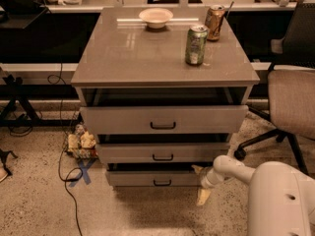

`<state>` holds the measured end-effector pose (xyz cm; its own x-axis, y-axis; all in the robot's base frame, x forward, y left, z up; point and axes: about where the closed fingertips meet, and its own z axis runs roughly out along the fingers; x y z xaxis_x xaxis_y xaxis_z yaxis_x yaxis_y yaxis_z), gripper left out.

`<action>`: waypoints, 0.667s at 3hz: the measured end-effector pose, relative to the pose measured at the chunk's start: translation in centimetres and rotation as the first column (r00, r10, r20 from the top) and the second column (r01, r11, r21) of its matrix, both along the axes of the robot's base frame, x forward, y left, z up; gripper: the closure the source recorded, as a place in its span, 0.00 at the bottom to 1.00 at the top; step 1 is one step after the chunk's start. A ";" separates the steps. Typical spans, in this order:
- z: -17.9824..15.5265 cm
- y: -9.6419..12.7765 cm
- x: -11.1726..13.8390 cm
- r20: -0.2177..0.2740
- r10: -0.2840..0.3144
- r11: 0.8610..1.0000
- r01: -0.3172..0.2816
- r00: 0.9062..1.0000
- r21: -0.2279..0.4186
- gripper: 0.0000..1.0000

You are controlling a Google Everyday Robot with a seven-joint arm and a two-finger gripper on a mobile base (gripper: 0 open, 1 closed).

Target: Open bottom drawer

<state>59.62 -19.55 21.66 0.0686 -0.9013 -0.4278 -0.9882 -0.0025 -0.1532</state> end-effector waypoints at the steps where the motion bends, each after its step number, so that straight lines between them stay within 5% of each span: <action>1: -0.5 -0.8 1.4 0.063 0.006 0.996 -0.001 0.998 -0.089 0.00; 2: -2.4 -1.8 2.8 0.063 -0.010 0.989 0.019 0.998 -0.146 0.00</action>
Offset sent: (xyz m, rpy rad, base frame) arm 0.0511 -0.0311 -0.0282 -0.2115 -0.0800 -0.0282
